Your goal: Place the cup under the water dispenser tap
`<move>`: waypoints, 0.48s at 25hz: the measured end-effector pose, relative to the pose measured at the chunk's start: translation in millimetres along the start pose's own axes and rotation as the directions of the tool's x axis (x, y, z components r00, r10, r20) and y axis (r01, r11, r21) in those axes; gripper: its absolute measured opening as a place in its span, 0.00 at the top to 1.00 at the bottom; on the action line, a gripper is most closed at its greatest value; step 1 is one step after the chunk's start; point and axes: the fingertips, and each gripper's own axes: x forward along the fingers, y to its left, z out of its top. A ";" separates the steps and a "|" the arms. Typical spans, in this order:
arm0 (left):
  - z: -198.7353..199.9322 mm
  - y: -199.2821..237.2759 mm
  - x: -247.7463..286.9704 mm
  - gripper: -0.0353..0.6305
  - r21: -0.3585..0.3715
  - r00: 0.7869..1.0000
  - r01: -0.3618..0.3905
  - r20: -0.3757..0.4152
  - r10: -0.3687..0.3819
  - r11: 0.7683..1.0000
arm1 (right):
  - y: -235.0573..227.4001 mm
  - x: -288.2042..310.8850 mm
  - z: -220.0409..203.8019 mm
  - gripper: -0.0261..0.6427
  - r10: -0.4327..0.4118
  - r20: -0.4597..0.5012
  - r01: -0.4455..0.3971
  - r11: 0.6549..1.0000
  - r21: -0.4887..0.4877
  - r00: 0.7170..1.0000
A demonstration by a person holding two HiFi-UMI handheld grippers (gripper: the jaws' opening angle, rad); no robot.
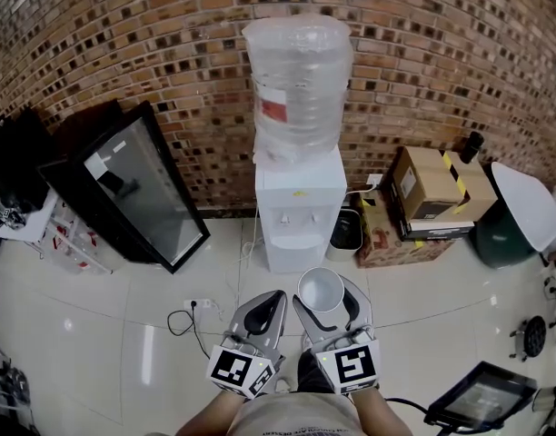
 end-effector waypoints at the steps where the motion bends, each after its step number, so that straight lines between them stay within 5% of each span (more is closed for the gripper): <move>1: 0.4 2.8 6.9 0.97 0.000 1.000 -0.004 -0.003 0.004 1.000 | -5.0 5.1 0.0 0.48 0.003 0.000 -0.003 1.000 -0.001 1.000; 12: -4.3 28.8 88.3 0.97 0.001 0.999 -0.034 -0.003 0.034 0.999 | -65.4 65.6 -7.9 0.48 0.044 -0.008 -0.044 0.999 -0.011 0.999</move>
